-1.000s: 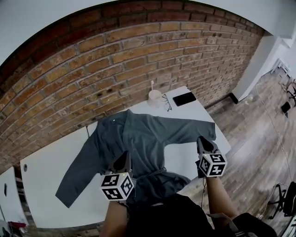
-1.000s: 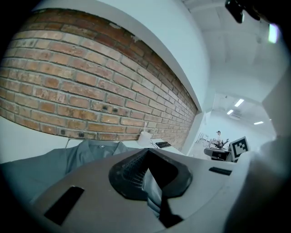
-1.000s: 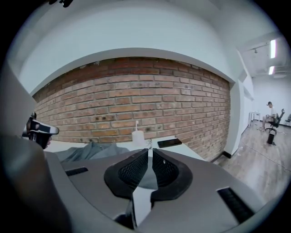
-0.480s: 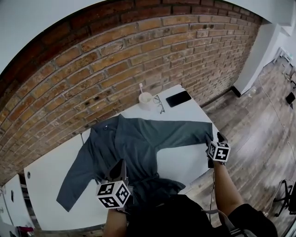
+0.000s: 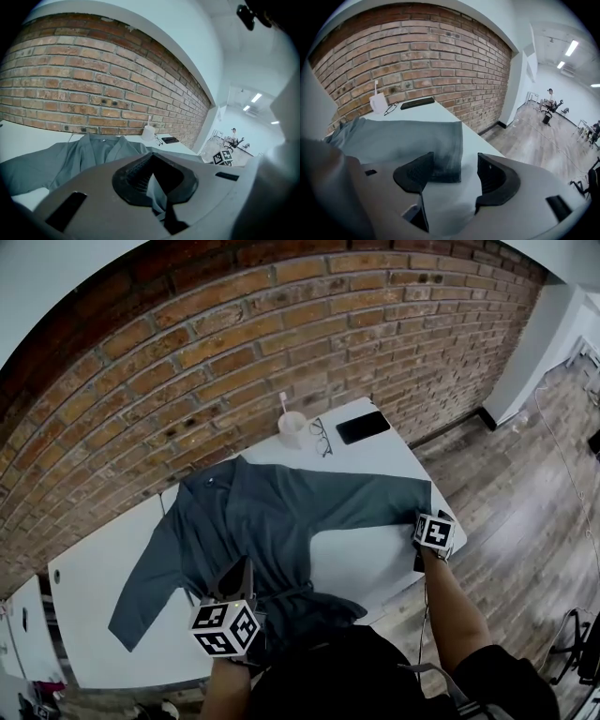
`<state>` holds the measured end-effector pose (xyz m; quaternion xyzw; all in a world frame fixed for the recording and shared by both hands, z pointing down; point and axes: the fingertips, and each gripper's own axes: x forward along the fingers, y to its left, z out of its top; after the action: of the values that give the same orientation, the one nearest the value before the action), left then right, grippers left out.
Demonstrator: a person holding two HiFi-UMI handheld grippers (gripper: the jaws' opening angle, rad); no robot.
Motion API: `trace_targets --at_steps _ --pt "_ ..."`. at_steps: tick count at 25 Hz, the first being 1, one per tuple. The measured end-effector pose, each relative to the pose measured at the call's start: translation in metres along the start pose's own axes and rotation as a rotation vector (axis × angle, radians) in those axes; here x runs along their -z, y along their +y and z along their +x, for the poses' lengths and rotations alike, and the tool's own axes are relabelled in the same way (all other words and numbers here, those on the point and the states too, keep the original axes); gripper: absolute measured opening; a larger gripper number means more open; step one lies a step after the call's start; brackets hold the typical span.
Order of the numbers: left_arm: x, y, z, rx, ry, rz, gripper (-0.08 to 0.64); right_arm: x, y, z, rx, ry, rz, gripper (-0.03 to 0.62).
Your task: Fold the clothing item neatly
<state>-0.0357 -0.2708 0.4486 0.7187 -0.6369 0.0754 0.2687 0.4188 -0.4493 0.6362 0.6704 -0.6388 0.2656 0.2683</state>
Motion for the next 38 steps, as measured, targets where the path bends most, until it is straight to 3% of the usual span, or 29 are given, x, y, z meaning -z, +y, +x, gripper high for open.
trace_targets --at_steps 4,8,9,11,15,18,21,26,30,33,38 --pt "0.003 0.002 0.0 -0.019 0.012 0.003 -0.008 0.003 0.004 0.003 -0.033 0.025 0.06 0.272" --pt "0.005 0.003 0.002 -0.031 0.025 -0.004 -0.008 0.003 0.005 0.004 -0.041 0.064 0.05 0.269" --pt "0.005 0.002 0.002 -0.028 0.025 -0.014 -0.008 0.002 0.005 0.004 -0.043 0.07 0.048 0.256" --pt "0.007 0.001 0.002 -0.019 0.026 -0.038 -0.008 0.0 0.007 0.004 -0.042 0.072 0.046 0.149" --pt "0.007 0.005 -0.004 -0.027 0.018 -0.058 -0.008 0.0 0.015 0.006 -0.031 0.078 0.008 0.034" --pt "0.005 0.011 -0.008 -0.034 0.007 -0.062 -0.008 -0.003 0.024 0.01 -0.048 0.07 -0.034 0.023" --pt "0.005 0.013 -0.013 -0.014 -0.006 -0.114 -0.008 -0.017 0.035 0.0 -0.085 0.01 -0.025 0.023" --pt "0.001 0.023 -0.022 -0.032 -0.021 -0.131 -0.008 -0.067 0.089 -0.038 -0.161 -0.185 -0.065 0.023" --pt "0.004 0.033 -0.03 -0.046 -0.023 -0.153 -0.008 -0.102 0.151 -0.068 -0.253 -0.301 -0.161 0.023" --pt "0.005 0.045 -0.04 -0.065 -0.038 -0.168 -0.008 -0.119 0.202 -0.088 -0.335 -0.349 -0.203 0.023" --pt "0.006 0.07 -0.056 -0.094 -0.068 -0.216 -0.009 -0.126 0.284 -0.111 -0.493 -0.354 -0.172 0.023"
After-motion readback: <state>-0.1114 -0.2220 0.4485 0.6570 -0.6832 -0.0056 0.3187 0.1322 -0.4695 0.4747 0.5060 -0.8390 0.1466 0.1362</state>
